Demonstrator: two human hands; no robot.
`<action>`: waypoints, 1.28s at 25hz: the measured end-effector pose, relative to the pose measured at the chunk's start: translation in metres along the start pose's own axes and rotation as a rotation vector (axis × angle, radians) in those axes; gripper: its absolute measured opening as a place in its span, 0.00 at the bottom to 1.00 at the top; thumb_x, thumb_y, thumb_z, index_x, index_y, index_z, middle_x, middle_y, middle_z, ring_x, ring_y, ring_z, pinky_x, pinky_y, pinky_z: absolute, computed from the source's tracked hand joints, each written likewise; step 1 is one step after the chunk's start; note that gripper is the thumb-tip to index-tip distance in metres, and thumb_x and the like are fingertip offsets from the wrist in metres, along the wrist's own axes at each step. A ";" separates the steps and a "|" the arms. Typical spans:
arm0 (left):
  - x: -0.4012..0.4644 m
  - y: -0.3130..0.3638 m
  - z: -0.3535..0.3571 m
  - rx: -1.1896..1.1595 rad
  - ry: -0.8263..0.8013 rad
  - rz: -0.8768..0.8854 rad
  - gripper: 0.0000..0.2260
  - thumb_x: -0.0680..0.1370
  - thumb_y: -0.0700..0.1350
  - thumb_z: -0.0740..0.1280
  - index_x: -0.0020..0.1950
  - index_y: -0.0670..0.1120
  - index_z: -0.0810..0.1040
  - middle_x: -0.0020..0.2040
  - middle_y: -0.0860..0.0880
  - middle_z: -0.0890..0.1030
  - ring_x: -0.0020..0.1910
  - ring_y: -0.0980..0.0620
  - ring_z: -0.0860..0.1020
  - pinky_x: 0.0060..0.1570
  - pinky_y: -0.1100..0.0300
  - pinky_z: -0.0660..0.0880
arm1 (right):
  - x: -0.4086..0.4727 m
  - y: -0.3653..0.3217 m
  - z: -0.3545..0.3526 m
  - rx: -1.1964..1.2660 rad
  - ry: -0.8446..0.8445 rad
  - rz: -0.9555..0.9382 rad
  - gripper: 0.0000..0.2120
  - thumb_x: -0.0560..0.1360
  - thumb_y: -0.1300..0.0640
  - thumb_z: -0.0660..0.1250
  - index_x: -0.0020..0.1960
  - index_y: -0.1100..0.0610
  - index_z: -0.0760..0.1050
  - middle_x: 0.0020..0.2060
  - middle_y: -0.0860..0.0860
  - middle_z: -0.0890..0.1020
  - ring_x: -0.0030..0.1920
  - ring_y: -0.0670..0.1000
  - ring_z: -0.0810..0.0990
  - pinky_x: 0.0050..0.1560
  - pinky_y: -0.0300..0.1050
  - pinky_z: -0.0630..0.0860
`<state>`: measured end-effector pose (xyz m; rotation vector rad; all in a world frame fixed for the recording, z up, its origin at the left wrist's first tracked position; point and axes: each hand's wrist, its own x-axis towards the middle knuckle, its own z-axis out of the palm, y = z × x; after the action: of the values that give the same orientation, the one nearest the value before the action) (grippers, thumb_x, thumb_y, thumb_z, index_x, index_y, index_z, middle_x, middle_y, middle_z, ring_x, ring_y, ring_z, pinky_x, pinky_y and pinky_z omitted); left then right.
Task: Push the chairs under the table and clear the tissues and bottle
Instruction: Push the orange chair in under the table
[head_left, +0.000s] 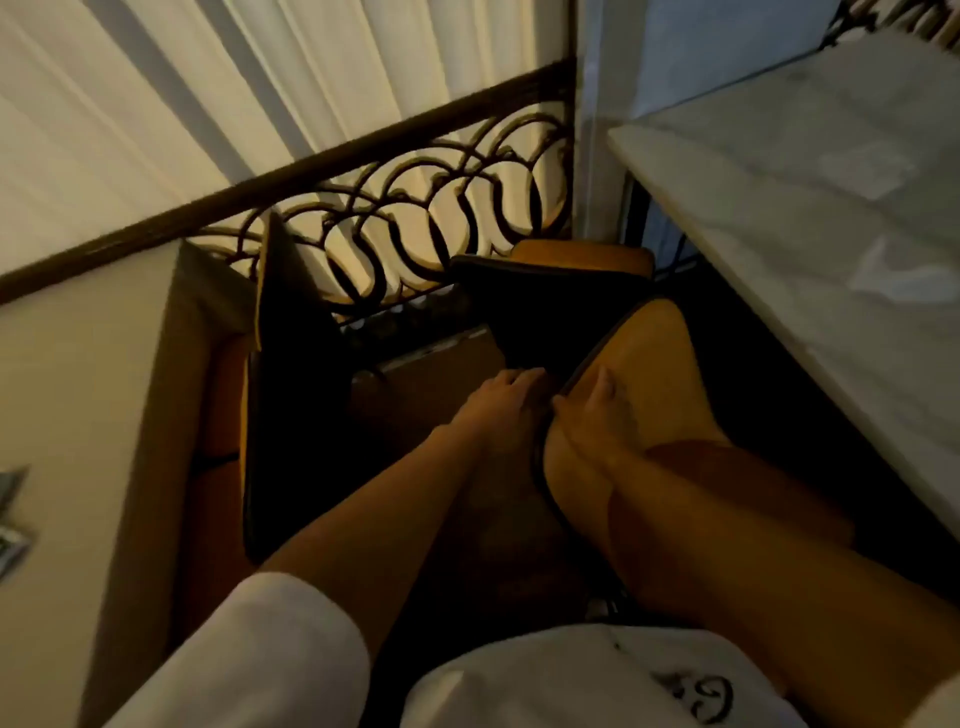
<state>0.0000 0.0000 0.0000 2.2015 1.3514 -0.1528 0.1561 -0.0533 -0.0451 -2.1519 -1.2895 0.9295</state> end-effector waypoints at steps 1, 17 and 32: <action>0.017 0.002 -0.005 0.018 -0.014 0.081 0.28 0.82 0.46 0.62 0.80 0.55 0.55 0.78 0.43 0.60 0.75 0.38 0.63 0.69 0.43 0.68 | 0.008 0.001 0.001 0.047 0.022 0.013 0.44 0.76 0.37 0.63 0.80 0.55 0.45 0.79 0.57 0.54 0.77 0.61 0.58 0.72 0.63 0.63; 0.242 0.041 -0.033 0.908 -0.180 1.315 0.36 0.76 0.36 0.69 0.79 0.51 0.56 0.81 0.45 0.51 0.80 0.40 0.43 0.77 0.39 0.46 | 0.036 -0.062 0.063 0.220 0.315 0.603 0.47 0.78 0.49 0.67 0.80 0.53 0.34 0.80 0.55 0.49 0.79 0.59 0.53 0.74 0.56 0.63; 0.247 0.054 -0.017 1.005 -0.170 1.324 0.17 0.75 0.41 0.68 0.62 0.54 0.79 0.64 0.51 0.78 0.69 0.47 0.70 0.77 0.40 0.50 | 0.000 -0.071 0.088 0.091 0.418 0.739 0.20 0.79 0.58 0.64 0.70 0.57 0.68 0.42 0.49 0.78 0.34 0.51 0.77 0.32 0.49 0.77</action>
<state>0.1638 0.1853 -0.0557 3.2544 -0.6429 -0.5520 0.0491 -0.0176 -0.0557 -2.5982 -0.2351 0.6993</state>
